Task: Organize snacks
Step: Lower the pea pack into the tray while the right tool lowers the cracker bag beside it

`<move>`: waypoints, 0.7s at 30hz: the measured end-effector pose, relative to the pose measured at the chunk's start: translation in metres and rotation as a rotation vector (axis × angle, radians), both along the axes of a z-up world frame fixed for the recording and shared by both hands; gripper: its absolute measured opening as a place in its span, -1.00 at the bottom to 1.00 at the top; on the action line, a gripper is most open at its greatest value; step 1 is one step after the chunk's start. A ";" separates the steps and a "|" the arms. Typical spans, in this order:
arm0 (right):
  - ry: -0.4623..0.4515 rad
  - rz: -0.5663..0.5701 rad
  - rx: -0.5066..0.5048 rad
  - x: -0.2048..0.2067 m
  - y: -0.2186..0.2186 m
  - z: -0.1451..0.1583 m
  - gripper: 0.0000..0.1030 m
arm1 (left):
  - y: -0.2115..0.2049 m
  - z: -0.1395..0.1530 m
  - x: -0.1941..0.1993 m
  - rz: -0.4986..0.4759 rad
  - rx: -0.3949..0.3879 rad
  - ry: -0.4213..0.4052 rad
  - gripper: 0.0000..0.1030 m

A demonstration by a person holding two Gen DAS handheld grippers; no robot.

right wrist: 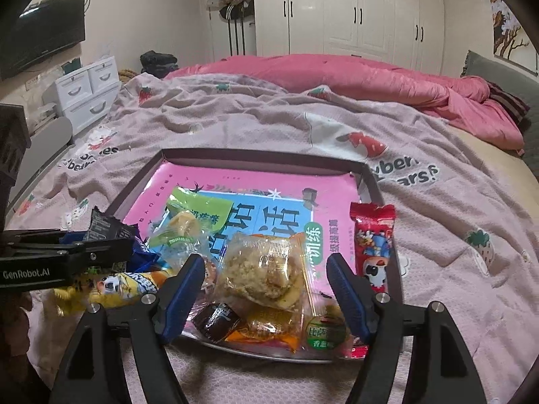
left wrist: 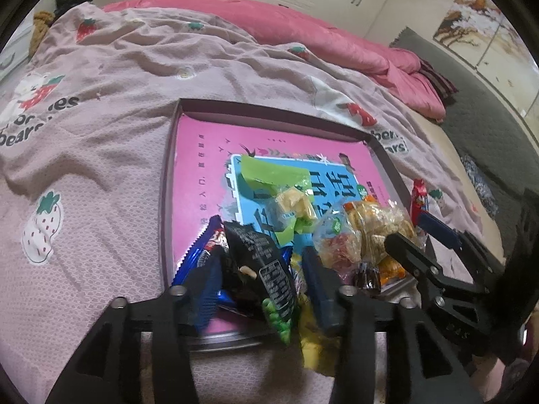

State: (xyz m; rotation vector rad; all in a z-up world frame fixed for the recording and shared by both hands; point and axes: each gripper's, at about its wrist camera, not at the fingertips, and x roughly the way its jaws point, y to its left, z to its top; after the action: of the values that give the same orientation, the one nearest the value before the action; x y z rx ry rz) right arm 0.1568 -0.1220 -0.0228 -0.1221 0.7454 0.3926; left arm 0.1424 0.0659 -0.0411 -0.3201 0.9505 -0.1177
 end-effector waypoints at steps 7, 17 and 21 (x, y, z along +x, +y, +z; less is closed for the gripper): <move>-0.021 -0.005 -0.003 -0.004 -0.002 0.005 0.45 | 0.004 0.003 0.000 0.016 0.004 -0.004 0.11; -0.063 -0.022 -0.003 -0.015 -0.008 0.020 0.47 | 0.007 0.026 -0.011 0.026 0.025 -0.078 0.37; -0.086 -0.023 -0.001 -0.022 -0.010 0.028 0.52 | 0.008 0.038 -0.018 0.035 0.038 -0.106 0.44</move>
State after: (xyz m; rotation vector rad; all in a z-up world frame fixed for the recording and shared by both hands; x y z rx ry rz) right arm 0.1350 -0.1321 0.0049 -0.1300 0.6614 0.3625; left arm 0.1248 0.0738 -0.0030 -0.2927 0.8410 -0.0841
